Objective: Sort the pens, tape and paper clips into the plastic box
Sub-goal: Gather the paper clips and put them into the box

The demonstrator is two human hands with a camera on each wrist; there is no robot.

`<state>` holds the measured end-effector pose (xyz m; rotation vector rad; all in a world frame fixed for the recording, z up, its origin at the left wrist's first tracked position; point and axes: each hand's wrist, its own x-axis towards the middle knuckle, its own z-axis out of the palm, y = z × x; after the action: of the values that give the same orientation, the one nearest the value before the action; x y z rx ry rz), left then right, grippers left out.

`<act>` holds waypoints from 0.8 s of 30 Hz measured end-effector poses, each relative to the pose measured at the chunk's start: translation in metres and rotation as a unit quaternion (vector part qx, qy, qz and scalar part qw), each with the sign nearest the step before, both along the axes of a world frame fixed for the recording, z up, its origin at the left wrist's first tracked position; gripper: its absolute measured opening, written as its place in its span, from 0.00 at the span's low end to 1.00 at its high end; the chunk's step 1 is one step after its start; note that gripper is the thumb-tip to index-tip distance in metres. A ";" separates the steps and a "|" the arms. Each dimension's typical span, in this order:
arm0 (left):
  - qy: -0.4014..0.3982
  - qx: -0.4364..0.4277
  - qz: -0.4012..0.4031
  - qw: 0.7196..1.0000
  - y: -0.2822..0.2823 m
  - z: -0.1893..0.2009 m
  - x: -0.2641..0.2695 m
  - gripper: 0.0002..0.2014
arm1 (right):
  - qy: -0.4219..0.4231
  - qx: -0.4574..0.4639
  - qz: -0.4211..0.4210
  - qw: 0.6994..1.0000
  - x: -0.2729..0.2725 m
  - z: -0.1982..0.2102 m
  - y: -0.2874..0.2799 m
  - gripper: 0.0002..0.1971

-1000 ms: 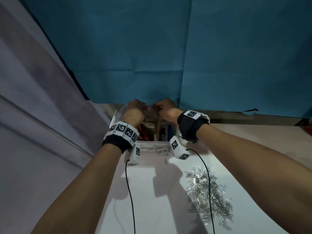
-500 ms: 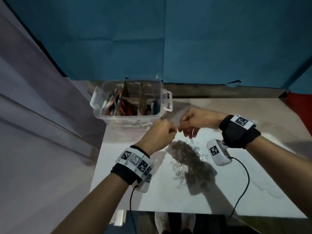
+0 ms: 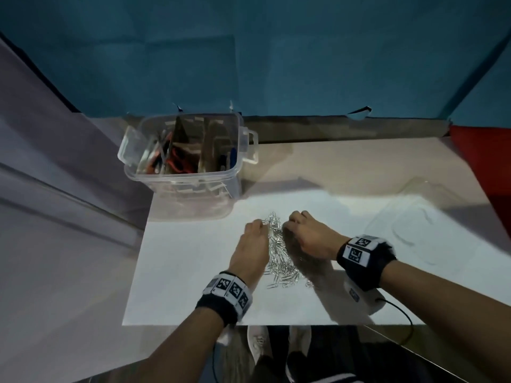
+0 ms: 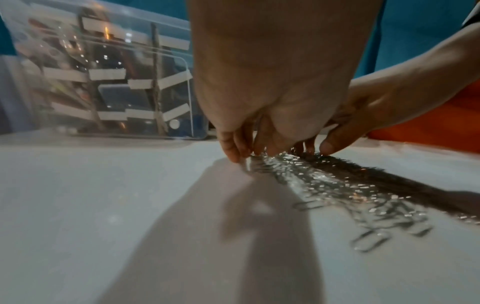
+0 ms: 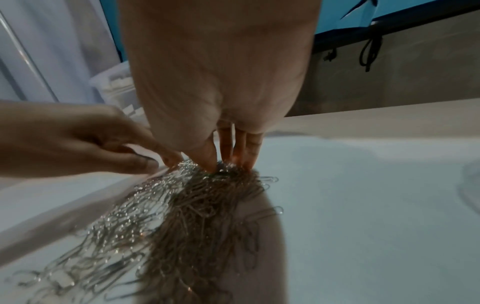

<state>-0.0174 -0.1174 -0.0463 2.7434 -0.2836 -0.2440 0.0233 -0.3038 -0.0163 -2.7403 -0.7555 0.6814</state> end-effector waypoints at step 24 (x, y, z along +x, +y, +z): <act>0.056 -0.063 0.073 0.994 -0.020 0.049 0.051 0.07 | 0.030 0.202 -0.170 0.964 0.039 0.035 -0.026 0.06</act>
<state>0.0340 -0.1375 0.0029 2.5998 -0.0663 -0.3266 0.0626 -0.3296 0.0188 -2.3763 -0.3447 0.4706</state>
